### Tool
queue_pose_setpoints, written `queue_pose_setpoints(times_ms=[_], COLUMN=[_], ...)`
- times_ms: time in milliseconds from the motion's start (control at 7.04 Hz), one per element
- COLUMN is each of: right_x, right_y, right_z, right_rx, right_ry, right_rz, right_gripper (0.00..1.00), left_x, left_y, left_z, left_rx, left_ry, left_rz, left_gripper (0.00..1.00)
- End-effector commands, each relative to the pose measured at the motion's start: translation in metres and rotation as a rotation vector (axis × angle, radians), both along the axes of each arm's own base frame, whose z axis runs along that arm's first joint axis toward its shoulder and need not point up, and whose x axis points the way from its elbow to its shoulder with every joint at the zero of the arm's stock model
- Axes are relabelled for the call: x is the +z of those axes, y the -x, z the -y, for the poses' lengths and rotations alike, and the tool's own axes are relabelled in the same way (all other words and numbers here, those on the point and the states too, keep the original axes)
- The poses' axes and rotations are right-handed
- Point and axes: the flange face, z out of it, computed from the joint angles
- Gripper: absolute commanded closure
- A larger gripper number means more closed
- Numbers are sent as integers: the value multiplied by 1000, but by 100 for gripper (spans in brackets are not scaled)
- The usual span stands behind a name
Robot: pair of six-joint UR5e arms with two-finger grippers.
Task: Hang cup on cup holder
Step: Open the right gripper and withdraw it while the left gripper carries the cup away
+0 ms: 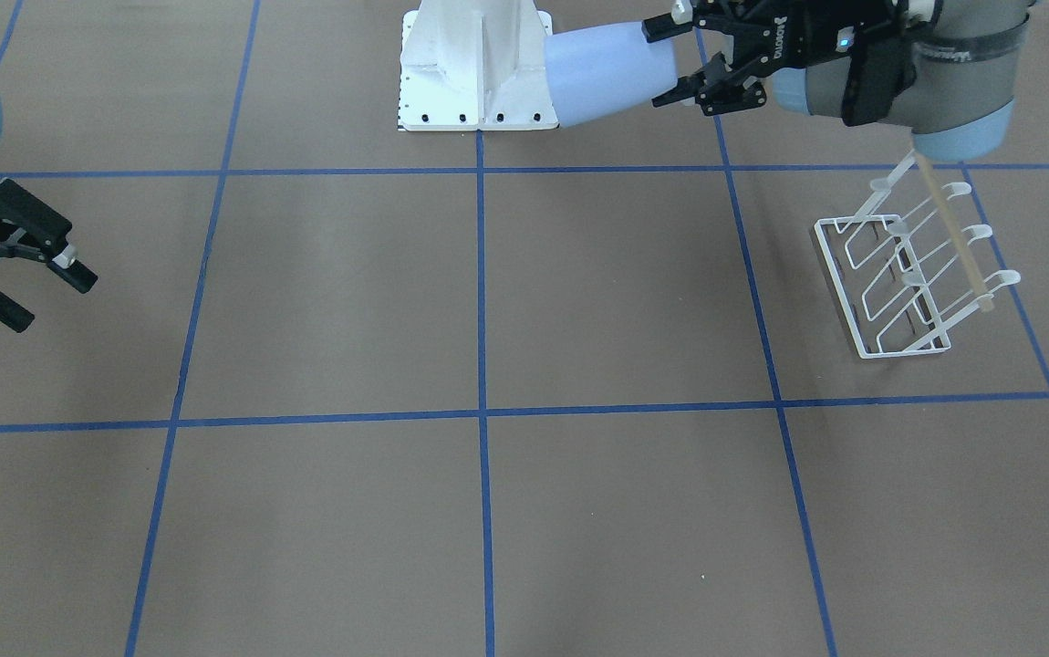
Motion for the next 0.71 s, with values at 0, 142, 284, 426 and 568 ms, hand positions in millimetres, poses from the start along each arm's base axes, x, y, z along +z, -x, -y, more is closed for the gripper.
queue_pose_setpoints(times_ms=[0, 142, 284, 426, 568], right_x=[61, 88, 114, 139, 156], right_y=[-44, -66, -86, -105, -127], right_z=[4, 3, 1, -3, -4], right_rx=[-13, -36, -80, -123, -170], right_ry=[3, -6, -16, -16, -16], right_rz=[-194, -277, -366, -444, -505], right_gripper=[0, 0, 0, 0, 0], left_x=[-7, -7, 3, 18, 36], left_y=[46, 67, 101, 121, 132], left_z=[23, 31, 39, 44, 46], left_rx=[-71, -100, -140, -177, -210], left_ry=[-36, -65, -81, -102, -127], left_rz=[193, 259, 314, 359, 410], left_gripper=[100, 100, 100, 100, 100])
